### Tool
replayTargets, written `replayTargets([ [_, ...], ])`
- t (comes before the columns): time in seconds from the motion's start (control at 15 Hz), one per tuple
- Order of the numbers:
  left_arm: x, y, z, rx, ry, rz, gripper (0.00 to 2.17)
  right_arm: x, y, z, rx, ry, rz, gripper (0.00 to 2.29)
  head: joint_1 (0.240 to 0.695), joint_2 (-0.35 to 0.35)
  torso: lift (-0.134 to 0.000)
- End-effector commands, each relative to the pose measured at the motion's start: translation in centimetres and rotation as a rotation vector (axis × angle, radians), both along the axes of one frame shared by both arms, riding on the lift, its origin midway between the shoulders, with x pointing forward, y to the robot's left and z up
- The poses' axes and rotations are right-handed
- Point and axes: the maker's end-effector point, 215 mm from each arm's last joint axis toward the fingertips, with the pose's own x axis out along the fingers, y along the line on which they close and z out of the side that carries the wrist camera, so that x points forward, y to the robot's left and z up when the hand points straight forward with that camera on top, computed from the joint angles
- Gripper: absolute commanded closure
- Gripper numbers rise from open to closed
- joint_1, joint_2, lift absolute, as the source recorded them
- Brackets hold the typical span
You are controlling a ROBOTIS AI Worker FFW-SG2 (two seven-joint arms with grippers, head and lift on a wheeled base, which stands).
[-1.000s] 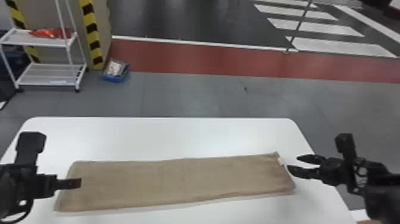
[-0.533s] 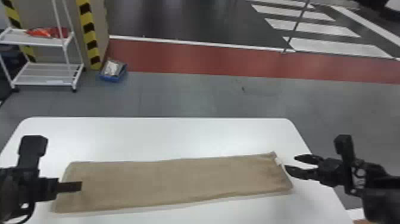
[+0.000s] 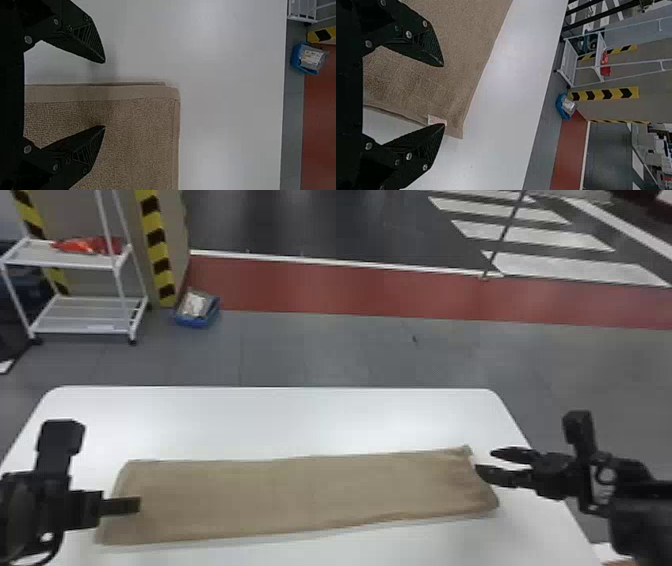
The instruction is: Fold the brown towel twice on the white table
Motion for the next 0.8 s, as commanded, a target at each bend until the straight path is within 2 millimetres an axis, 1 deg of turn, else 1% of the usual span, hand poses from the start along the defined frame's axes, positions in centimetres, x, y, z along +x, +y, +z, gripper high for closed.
replayTargets([
  [0.0, -0.4, 0.4, -0.1, -0.015, 0.025, 0.007, 0.42, 0.0, 0.3, 0.0, 0.007, 0.0, 0.004, 0.41, 0.695, -0.178, 0.0],
  [0.07, -0.5, 0.4, 0.0, -0.019, 0.03, 0.005, 0.46, 0.0, 0.6, 0.0, 0.013, 0.0, 0.007, 0.41, 0.695, -0.176, 0.0],
  [0.13, -0.5, 0.3, 0.0, -0.025, 0.031, 0.004, 0.58, 0.0, 0.7, 0.0, 0.017, 0.003, 0.008, 0.41, 0.695, -0.173, 0.0],
  [0.2, -0.5, 0.3, 0.0, -0.025, 0.031, 0.004, 0.75, 0.0, 0.9, 0.1, 0.025, 0.008, 0.007, 0.41, 0.695, -0.171, 0.0],
  [0.33, -0.5, 0.3, 0.0, -0.026, 0.031, 0.004, 1.02, 0.2, 1.0, 0.4, 0.036, 0.004, 0.004, 0.44, 0.695, -0.168, 0.0],
  [0.4, -0.4, 0.2, 0.1, -0.027, 0.029, 0.003, 1.08, 0.0, 1.2, 0.1, 0.044, 0.012, 0.004, 0.44, 0.695, -0.166, 0.0],
  [0.47, -0.3, 0.2, 0.3, -0.033, 0.023, 0.006, 1.35, 0.1, 2.1, 0.5, 0.062, 0.003, 0.014, 0.44, 0.695, -0.165, 0.0],
  [0.53, -0.3, 0.4, 0.4, -0.038, 0.021, 0.014, 1.39, -0.1, 2.7, 0.2, 0.069, 0.008, 0.017, 0.45, 0.695, -0.163, 0.0],
  [0.73, -1.0, 0.0, 0.8, -0.053, 0.041, 0.012, 1.43, 0.1, 5.9, 0.1, 0.097, -0.013, 0.04, 0.46, 0.695, -0.14, 0.0],
])
